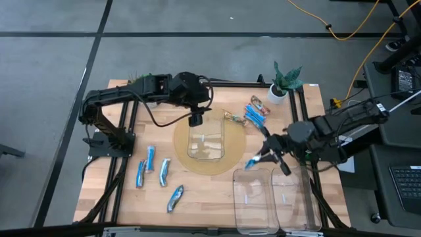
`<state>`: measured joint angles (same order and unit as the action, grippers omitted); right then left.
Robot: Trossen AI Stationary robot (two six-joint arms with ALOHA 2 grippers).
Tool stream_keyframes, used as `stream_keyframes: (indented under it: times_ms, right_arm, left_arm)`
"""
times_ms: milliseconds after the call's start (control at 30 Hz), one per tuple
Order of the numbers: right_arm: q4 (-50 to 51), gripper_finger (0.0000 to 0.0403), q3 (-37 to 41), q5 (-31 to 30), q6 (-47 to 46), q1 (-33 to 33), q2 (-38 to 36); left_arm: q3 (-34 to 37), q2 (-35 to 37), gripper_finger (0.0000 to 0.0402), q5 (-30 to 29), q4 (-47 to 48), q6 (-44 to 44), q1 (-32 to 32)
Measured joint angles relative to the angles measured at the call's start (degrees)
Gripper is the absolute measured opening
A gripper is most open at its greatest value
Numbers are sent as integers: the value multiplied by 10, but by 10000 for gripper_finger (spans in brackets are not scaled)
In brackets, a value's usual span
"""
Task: Pick and place Granola Bars by type
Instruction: Put the yellow granola bar pack into the bottom left transparent bin
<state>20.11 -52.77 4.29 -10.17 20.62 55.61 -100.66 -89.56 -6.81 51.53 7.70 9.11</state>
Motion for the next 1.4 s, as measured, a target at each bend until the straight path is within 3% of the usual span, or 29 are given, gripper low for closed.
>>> stream_keyframes:
  times_ms: [333,733,867,1100,1400]
  right_arm:
    - [48,43,0,-59,-153,96,57]
    - [86,35,0,-62,-233,122,199]
    - [88,53,0,-38,-249,122,241]
    - [84,46,0,33,-273,122,278]
    - [58,81,0,34,-262,121,273]
  left_arm:
    - [0,0,183,11,-3,19,25]
    - [0,0,177,24,-4,21,35]
    - [0,0,173,39,-4,21,35]
    - [0,0,172,51,-4,21,35]
    - [0,0,158,55,-3,19,34]
